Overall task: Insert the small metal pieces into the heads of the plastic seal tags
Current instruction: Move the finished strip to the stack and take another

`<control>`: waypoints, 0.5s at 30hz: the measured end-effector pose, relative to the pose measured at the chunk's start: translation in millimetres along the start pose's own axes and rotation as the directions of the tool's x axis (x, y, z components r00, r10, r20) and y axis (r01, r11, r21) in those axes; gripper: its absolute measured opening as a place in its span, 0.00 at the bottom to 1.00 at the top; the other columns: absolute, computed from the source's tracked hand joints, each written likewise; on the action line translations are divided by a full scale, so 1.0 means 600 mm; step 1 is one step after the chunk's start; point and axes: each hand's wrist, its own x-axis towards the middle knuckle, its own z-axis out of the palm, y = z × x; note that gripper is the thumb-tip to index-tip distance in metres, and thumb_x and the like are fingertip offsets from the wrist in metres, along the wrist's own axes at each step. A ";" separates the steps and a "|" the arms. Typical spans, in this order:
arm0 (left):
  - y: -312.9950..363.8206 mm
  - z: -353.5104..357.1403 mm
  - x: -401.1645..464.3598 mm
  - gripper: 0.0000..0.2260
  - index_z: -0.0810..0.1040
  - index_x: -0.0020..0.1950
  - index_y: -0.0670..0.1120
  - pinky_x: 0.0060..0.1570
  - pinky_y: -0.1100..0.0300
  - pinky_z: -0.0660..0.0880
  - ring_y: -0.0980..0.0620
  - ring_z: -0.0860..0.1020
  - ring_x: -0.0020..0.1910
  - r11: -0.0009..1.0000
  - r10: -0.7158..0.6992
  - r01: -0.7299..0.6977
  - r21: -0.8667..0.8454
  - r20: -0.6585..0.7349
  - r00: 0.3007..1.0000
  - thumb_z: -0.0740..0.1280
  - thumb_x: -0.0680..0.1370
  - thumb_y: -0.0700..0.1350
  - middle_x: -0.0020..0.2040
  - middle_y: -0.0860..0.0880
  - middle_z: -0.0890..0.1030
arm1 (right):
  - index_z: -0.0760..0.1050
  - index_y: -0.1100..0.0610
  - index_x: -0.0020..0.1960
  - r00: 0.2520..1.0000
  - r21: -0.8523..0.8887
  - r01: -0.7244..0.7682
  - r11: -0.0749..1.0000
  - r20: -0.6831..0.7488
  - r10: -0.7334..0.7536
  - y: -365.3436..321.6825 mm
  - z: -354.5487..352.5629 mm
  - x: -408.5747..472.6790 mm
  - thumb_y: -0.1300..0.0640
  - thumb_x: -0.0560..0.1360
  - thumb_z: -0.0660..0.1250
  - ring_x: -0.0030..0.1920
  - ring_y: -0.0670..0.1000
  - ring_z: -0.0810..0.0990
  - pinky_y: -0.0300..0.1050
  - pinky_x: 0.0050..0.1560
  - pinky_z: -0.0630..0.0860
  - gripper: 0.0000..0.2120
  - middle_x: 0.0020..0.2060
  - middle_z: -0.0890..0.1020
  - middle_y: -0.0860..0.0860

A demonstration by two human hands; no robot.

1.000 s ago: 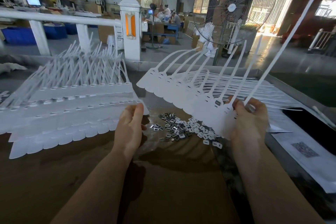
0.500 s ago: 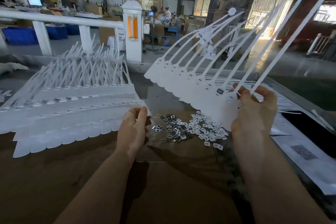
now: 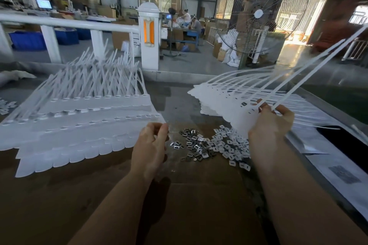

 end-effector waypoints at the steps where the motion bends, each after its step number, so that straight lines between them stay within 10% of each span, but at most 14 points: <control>1: 0.000 0.001 0.001 0.08 0.74 0.50 0.53 0.52 0.41 0.76 0.43 0.78 0.48 1.000 0.002 -0.002 0.004 0.003 1.000 0.59 0.78 0.55 0.51 0.45 0.79 | 0.66 0.51 0.50 1.000 0.002 -0.009 1.000 -0.007 0.009 0.003 0.004 0.002 0.64 0.77 0.62 0.36 0.43 0.77 0.36 0.38 0.75 0.09 0.37 0.78 0.46; 15: -0.008 0.007 0.004 0.11 0.74 0.54 0.51 0.56 0.43 0.74 0.46 0.77 0.53 0.995 0.005 -0.010 0.099 0.043 0.999 0.58 0.79 0.55 0.53 0.48 0.78 | 0.71 0.59 0.59 0.992 -0.089 -0.116 0.989 0.032 0.119 0.032 -0.002 0.000 0.65 0.76 0.64 0.34 0.41 0.75 0.26 0.25 0.70 0.12 0.44 0.80 0.51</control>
